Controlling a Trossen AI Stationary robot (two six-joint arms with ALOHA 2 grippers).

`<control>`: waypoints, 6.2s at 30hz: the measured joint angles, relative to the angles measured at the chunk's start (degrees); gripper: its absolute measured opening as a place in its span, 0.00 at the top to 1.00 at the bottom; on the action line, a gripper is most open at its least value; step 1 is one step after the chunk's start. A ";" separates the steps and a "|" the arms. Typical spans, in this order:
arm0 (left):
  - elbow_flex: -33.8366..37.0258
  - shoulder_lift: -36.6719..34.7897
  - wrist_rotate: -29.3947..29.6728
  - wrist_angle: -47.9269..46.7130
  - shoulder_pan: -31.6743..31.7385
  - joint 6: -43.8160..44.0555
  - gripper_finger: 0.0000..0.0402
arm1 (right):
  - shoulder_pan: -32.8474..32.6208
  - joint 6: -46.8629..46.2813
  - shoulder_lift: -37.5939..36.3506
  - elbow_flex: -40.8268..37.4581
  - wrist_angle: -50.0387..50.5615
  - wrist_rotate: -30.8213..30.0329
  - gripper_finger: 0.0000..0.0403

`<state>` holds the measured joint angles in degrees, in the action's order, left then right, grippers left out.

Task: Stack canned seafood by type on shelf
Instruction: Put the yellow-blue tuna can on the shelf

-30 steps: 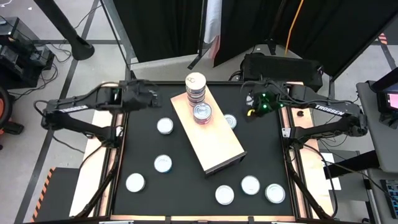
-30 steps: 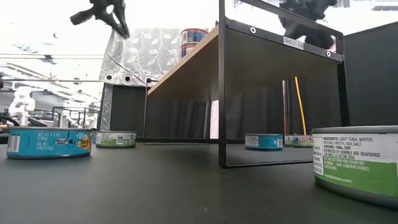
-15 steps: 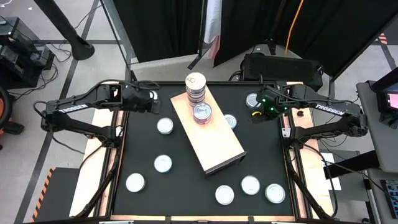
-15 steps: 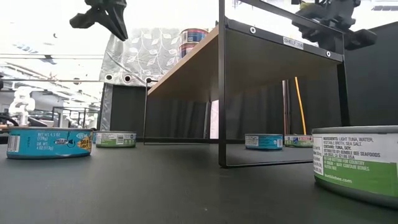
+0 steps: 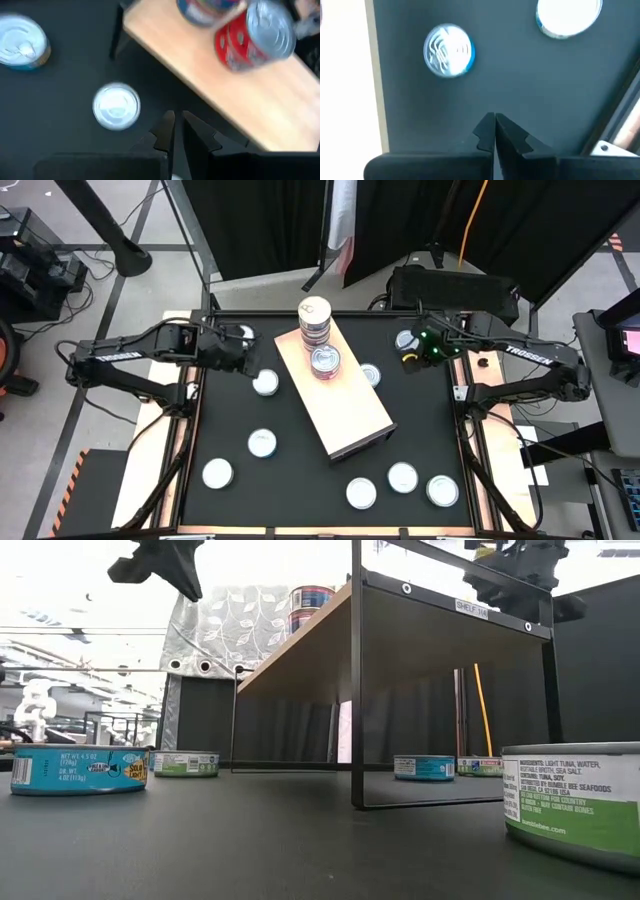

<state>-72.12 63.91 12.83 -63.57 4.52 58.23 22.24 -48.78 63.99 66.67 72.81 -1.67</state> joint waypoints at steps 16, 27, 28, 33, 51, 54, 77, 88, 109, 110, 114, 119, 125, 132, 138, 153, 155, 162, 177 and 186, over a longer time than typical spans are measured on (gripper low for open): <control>5.38 0.03 0.18 1.98 -15.27 10.50 0.91 | 6.55 10.43 16.71 -0.05 -12.06 5.19 1.00; 5.38 1.46 4.87 2.81 -19.03 11.51 0.91 | 6.90 12.12 24.32 -5.13 -17.22 7.79 1.00; 5.38 1.89 4.92 2.57 -19.28 11.51 0.91 | 6.90 11.29 24.29 -6.25 -18.71 8.41 1.00; 5.38 3.75 5.41 2.48 -19.35 11.48 0.91 | 6.62 8.91 24.22 -9.73 -24.96 10.96 1.00; 5.38 9.63 4.10 3.17 -19.19 10.00 0.91 | 6.66 4.79 24.08 -17.81 -38.57 12.60 1.00; 5.38 9.61 4.34 3.16 -19.13 10.00 0.91 | 6.68 4.82 23.88 -18.99 -39.18 12.63 1.00; 5.38 9.58 3.41 3.02 -19.28 8.97 0.91 | 8.73 8.91 9.60 -19.34 -15.70 6.54 1.00; 5.38 9.58 3.55 3.14 -19.15 5.61 0.91 | 0.78 0.66 -4.81 -24.60 -32.64 12.27 0.82; 5.38 9.58 -1.28 3.12 -18.80 4.32 0.91 | 0.72 -6.08 7.46 -34.80 -53.06 12.28 1.00; 5.38 9.58 -1.46 3.10 -18.78 4.17 0.91 | 0.72 -5.62 8.28 -34.80 -52.96 12.26 1.00; 5.38 9.58 -2.95 3.10 -18.78 2.64 0.91 | 0.74 -3.73 10.85 -34.58 -52.29 12.42 1.00; 5.38 9.58 -4.96 3.06 -18.74 1.32 0.91 | 0.77 -2.13 10.87 -34.49 -49.77 10.91 1.00; 5.38 9.58 -5.21 3.06 -18.74 1.27 0.91 | 3.02 1.37 9.79 -34.97 -42.92 8.16 1.00; 5.36 9.58 -5.19 3.06 -18.74 0.80 0.91 | 6.11 4.05 7.14 -34.95 -33.49 6.30 1.00; 5.36 9.58 -5.19 3.06 -18.74 -0.58 0.91 | 6.99 4.05 -1.57 -31.34 -26.16 5.94 1.00; 5.36 9.57 -4.23 3.08 -17.95 -5.16 0.91 | -2.63 39.56 -16.40 -21.22 -12.21 6.21 0.33; 5.33 9.56 -4.03 3.08 -17.50 -5.06 0.91 | -3.60 46.18 -15.45 -21.22 -11.85 6.22 0.24; 5.31 9.56 -3.97 3.10 -17.25 -2.36 0.91 | -3.87 56.16 -10.14 -21.22 -11.89 3.01 0.22; 5.31 9.56 -0.65 3.11 -17.30 -1.58 0.91 | -1.30 80.75 3.38 -21.22 -10.30 0.24 0.22; 5.31 9.56 1.02 3.12 -17.30 -1.54 0.91 | 0.26 84.56 11.41 -21.22 -9.44 0.00 0.40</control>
<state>-66.81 73.47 13.85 -60.45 -12.78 56.69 22.50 35.78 75.41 45.45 63.37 -1.67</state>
